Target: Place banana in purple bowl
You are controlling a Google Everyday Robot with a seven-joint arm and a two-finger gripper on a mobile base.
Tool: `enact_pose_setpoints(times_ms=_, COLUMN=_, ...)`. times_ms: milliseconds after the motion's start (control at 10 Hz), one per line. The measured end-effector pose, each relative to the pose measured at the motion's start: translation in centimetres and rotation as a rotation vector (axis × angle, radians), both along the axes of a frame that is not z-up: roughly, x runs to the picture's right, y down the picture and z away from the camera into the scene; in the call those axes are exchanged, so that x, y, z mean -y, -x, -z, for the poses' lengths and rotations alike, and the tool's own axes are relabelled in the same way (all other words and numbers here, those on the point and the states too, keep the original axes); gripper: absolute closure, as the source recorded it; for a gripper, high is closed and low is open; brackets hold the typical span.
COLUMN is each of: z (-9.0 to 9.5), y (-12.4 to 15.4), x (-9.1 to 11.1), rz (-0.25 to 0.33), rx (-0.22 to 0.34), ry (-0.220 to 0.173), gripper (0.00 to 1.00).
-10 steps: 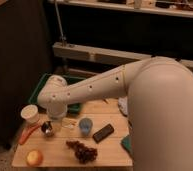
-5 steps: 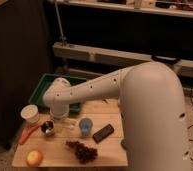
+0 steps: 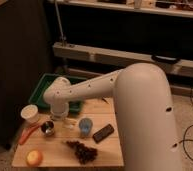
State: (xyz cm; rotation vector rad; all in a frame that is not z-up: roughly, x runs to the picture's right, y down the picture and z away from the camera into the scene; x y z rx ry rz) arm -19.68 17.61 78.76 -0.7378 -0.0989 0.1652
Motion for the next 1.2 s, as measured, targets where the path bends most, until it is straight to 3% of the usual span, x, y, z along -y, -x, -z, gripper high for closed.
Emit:
enact_pose_setpoints(times_ms=700, z=-3.1, y=-1.0, x=-0.9, rz=0.037, rx=0.026, ry=0.007, gripper=0.40)
enact_pose_setpoints(times_ms=900, z=-3.5, y=-0.6, x=-1.6, rz=0.056, rx=0.024, ry=0.024, gripper=0.42)
enact_pose_setpoints(times_ms=1000, z=-3.6, y=-0.4, x=-1.9, rz=0.059, rx=0.019, ry=0.032, gripper=0.46)
enact_pose_setpoints(times_ms=1200, z=-3.6, y=-0.2, x=-2.2, rz=0.069, rx=0.010, ry=0.048, gripper=0.68)
